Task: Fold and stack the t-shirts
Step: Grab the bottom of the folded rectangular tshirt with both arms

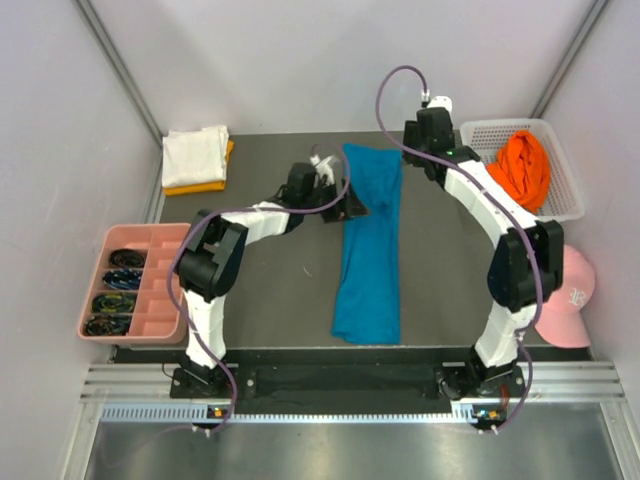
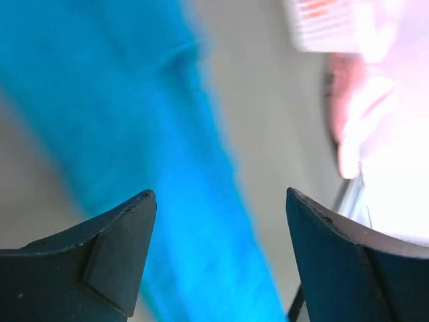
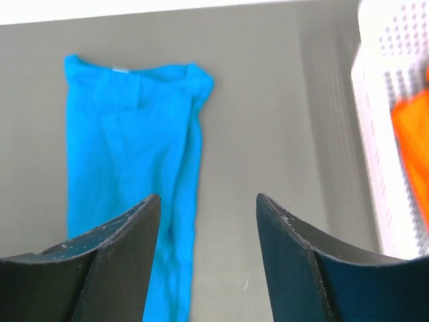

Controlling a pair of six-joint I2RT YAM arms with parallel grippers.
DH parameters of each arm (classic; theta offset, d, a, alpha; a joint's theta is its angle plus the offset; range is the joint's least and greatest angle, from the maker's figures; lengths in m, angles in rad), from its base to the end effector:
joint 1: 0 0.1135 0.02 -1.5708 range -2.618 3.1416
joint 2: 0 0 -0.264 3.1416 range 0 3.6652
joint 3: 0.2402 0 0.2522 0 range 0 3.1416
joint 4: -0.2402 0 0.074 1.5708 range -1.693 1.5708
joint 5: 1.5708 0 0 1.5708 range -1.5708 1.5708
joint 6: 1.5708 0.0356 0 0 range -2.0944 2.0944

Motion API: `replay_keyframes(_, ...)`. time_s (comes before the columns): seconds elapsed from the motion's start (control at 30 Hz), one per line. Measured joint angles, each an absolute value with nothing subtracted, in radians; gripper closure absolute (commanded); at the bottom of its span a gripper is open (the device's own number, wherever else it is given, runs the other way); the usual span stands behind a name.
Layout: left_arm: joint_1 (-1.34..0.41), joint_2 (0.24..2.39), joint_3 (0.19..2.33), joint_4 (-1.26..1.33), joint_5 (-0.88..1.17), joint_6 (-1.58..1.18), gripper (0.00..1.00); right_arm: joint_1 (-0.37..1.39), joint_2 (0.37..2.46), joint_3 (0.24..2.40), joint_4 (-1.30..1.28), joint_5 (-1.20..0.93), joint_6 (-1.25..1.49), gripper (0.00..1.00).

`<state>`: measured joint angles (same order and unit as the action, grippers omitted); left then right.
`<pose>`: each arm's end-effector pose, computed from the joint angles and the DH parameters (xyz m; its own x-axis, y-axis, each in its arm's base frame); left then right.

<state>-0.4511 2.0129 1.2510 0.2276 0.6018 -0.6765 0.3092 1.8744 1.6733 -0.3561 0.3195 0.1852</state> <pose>0.3877 -0.2102 0.1738 -0.8569 -0.1584 -0.4906 0.3352 0.5518 -0.7636 0.4248 0.1240 0.3183 -0.5016 0.0233 -0.8648 0.0584 0.9983 -0.0070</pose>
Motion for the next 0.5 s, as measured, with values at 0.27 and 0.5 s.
replay_keyframes(0.27,-0.591,2.122,1.504,0.276,0.601,-0.718,0.24,0.309,1.605,1.306,-0.402,0.277,0.386,0.40)
replay_keyframes(0.5,-0.579,2.207,1.520,0.276,0.546,-0.739,0.25,0.309,1.475,1.122,-0.427,0.237,0.452,0.40)
